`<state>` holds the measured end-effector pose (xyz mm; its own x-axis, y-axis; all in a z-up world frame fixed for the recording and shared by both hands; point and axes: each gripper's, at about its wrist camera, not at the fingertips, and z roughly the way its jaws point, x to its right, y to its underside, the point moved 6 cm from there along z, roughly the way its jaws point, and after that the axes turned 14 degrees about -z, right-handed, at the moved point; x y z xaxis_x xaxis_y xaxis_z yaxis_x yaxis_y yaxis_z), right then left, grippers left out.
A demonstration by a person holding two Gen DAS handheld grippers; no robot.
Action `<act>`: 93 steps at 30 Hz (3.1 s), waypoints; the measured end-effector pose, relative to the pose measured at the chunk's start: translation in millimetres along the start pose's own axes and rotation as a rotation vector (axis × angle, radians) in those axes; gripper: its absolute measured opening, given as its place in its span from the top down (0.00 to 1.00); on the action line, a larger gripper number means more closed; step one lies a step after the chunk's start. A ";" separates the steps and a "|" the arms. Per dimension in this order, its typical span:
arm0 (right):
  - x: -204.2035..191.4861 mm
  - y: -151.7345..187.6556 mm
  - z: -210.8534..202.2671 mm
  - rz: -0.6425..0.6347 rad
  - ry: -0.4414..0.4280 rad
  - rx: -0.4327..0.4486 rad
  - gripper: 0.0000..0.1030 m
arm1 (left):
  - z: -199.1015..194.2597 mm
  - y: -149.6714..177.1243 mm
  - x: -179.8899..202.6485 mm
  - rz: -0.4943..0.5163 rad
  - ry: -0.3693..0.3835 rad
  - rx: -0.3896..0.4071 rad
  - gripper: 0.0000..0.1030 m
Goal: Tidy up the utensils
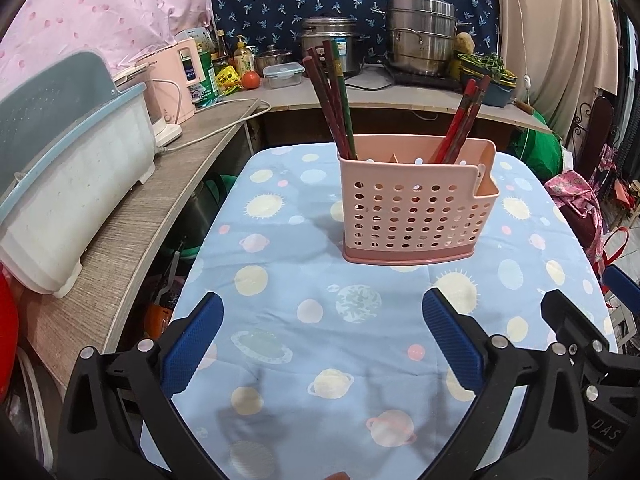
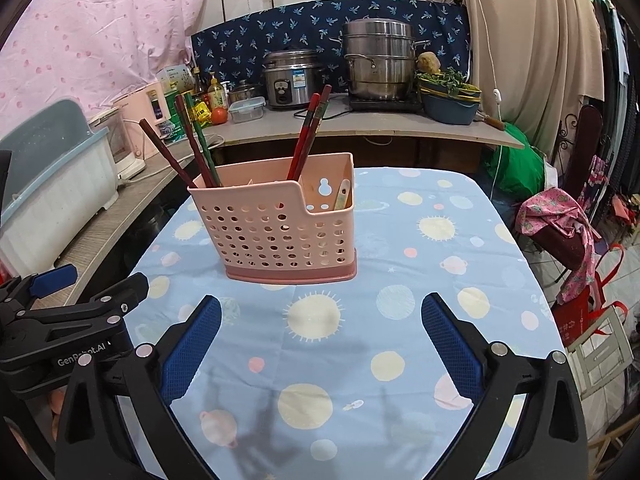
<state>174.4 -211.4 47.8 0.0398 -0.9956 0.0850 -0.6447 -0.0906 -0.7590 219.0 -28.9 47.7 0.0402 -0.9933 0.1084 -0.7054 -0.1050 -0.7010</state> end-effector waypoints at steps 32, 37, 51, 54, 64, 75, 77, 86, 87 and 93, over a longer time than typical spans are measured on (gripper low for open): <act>-4.5 3.4 14.0 0.006 -0.008 -0.030 0.06 | 10.1 0.1 -0.1 0.009 -0.047 -0.002 0.07; -4.0 3.3 14.0 0.007 -0.007 -0.030 0.06 | 11.2 -0.1 -0.3 0.008 -0.054 0.001 0.07; -4.9 3.5 15.9 0.010 -0.009 -0.033 0.06 | 14.4 -2.5 -1.8 0.003 -0.083 0.010 0.07; -5.0 3.9 17.4 0.012 -0.009 -0.035 0.06 | 14.3 -2.8 -1.7 0.004 -0.084 0.010 0.07; -4.2 4.1 18.7 0.013 -0.009 -0.037 0.06 | 15.0 -3.4 -1.2 0.005 -0.084 0.008 0.07; -2.9 3.9 20.6 0.014 -0.006 -0.037 0.06 | 18.2 -5.6 -1.5 0.004 -0.083 0.004 0.07; -3.1 4.0 20.9 0.013 -0.005 -0.035 0.06 | 18.1 -5.5 -1.3 0.006 -0.083 0.004 0.07; 0.9 1.4 25.9 0.017 -0.003 -0.038 0.06 | 26.9 -11.6 2.3 0.010 -0.084 0.003 0.07; 0.7 1.3 25.1 0.017 -0.005 -0.037 0.06 | 27.1 -11.8 3.1 0.011 -0.084 0.003 0.07; 5.1 -6.1 32.8 0.014 -0.002 -0.039 0.06 | 34.1 -17.1 3.6 0.001 -0.084 0.000 0.07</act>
<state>203.7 -216.8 31.7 0.0321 -0.9968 0.0729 -0.6747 -0.0754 -0.7342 255.3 -32.3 36.0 0.0986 -0.9940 0.0480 -0.7054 -0.1038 -0.7012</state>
